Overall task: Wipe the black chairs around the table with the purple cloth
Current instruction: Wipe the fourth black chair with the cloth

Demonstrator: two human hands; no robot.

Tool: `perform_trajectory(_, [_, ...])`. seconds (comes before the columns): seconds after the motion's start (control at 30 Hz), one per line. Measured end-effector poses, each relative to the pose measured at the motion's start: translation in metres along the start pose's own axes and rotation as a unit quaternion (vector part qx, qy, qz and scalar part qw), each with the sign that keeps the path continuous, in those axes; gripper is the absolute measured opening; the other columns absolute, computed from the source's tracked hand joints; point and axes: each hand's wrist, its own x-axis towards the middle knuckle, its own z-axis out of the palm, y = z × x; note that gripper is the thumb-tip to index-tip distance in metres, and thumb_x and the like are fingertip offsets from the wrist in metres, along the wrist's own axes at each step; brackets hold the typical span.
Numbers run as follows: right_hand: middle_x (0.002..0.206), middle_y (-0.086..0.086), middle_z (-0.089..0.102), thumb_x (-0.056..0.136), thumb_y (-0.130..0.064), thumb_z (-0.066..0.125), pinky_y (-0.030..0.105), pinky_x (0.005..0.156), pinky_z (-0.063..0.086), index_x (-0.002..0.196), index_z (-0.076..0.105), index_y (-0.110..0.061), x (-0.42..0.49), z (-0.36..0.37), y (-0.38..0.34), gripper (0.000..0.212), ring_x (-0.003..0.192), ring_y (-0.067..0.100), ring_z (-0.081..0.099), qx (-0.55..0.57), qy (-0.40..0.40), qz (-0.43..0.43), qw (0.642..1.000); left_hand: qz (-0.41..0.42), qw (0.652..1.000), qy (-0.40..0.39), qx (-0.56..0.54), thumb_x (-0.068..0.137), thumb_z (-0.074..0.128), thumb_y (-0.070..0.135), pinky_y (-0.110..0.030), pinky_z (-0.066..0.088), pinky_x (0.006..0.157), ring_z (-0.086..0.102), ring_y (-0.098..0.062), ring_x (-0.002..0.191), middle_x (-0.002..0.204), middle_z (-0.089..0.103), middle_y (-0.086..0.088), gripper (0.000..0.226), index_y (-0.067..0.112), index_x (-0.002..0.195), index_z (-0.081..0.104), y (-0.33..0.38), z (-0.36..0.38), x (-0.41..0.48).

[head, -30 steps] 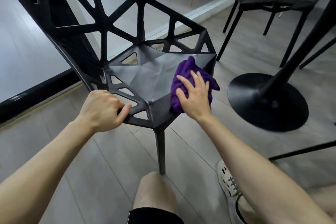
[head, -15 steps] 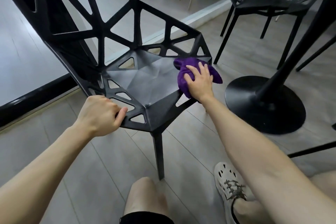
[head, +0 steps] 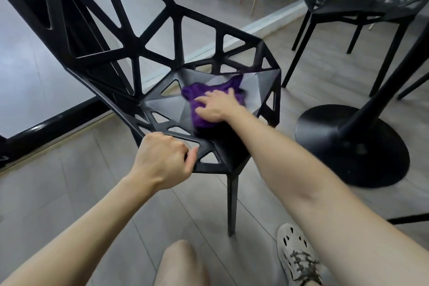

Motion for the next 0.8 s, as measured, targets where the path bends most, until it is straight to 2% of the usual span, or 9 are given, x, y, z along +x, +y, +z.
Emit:
perform_trajectory(0.07, [0.176,-0.001,0.026,0.096,-0.069,0.029,0.074,0.124,0.003,0.163,0.036,-0.045,-0.006,0.014,-0.027,0.072,0.162,0.028,0.021,0.014,-0.026,-0.053,0.998,0.020,1.000,-0.009,0.003,0.100,0.037,0.057,-0.034,0.034,0.059,0.058,-0.031,0.053,0.050,0.057,-0.001,0.066,0.016,0.054,0.060,-0.002,-0.002,-0.001])
perform_trajectory(0.13, [0.177,-0.004,0.024,0.099,-0.068,0.031,0.071,0.126,0.000,0.163,0.037,-0.044,-0.010,0.015,-0.015,0.068,0.164,0.026,0.017,0.024,-0.024,-0.069,0.997,0.063,0.998,-0.029,-0.005,0.098,0.037,0.069,-0.034,0.033,0.056,0.055,-0.028,0.053,0.052,0.055,0.001,0.069,0.017,0.057,0.057,-0.012,-0.006,0.000])
perform_trajectory(0.2, [0.176,-0.004,0.026,0.098,-0.066,0.032,0.070,0.127,0.001,0.162,0.040,-0.042,-0.006,0.007,0.021,0.069,0.164,0.026,0.017,0.017,0.005,-0.016,1.000,0.119,0.991,-0.058,-0.022,0.095,0.037,0.077,-0.036,0.039,0.056,0.053,-0.026,0.056,0.057,0.054,0.002,0.070,0.018,0.061,0.053,-0.024,-0.011,0.000])
perform_trajectory(0.27, [0.174,0.000,0.032,0.095,-0.064,0.032,0.072,0.126,0.002,0.160,0.044,-0.038,0.002,-0.006,0.068,0.070,0.162,0.029,0.019,0.018,0.054,0.093,0.994,0.150,0.985,-0.077,-0.032,0.094,0.037,0.081,-0.039,0.044,0.061,0.052,-0.026,0.061,0.062,0.053,0.003,0.070,0.020,0.063,0.053,-0.030,-0.013,0.001])
perform_trajectory(0.37, [0.164,0.009,0.042,0.094,-0.059,0.033,0.075,0.121,0.014,0.152,0.052,-0.028,0.010,-0.020,0.108,0.068,0.155,0.037,0.028,0.017,0.091,0.164,0.982,0.140,0.987,-0.084,-0.005,0.095,0.031,0.083,-0.038,0.047,0.062,0.055,-0.029,0.058,0.058,0.054,0.003,0.079,0.018,0.059,0.058,-0.027,-0.005,0.004])
perform_trajectory(0.47, [0.143,0.020,0.054,0.100,-0.054,0.036,0.069,0.111,0.033,0.134,0.062,-0.014,0.005,-0.007,0.093,0.059,0.135,0.042,0.044,-0.057,0.154,0.123,0.979,0.115,0.990,-0.086,-0.010,0.095,0.035,0.082,-0.036,0.046,0.058,0.055,-0.033,0.052,0.054,0.054,-0.002,0.081,0.015,0.054,0.057,-0.019,0.000,-0.003])
perform_trajectory(0.53, [0.127,0.022,0.063,0.103,-0.054,0.039,0.060,0.104,0.040,0.123,0.065,-0.012,-0.010,-0.002,0.079,0.053,0.120,0.042,0.055,-0.083,0.169,0.083,0.979,0.100,0.988,-0.112,-0.029,0.095,0.037,0.082,-0.035,0.043,0.057,0.055,-0.033,0.051,0.054,0.055,-0.003,0.082,0.014,0.054,0.057,-0.012,-0.008,-0.004])
perform_trajectory(0.7, [0.109,0.017,0.073,0.101,-0.057,0.046,0.045,0.084,0.045,0.113,0.065,-0.014,-0.061,-0.023,0.059,0.048,0.099,0.039,0.069,-0.088,0.072,0.022,0.993,0.067,0.970,-0.224,-0.064,0.096,0.030,0.085,-0.037,0.049,0.067,0.057,-0.030,0.058,0.061,0.062,-0.008,0.089,0.010,0.062,0.066,0.028,-0.034,0.007])
perform_trajectory(0.8, [0.108,0.013,0.074,0.100,-0.055,0.048,0.041,0.074,0.041,0.111,0.067,-0.014,-0.097,-0.047,0.055,0.046,0.096,0.037,0.071,-0.048,-0.014,0.041,0.998,0.059,0.952,-0.289,-0.085,0.099,0.026,0.083,-0.044,0.050,0.083,0.061,-0.031,0.075,0.080,0.069,-0.012,0.089,0.009,0.082,0.074,0.062,-0.054,0.018])
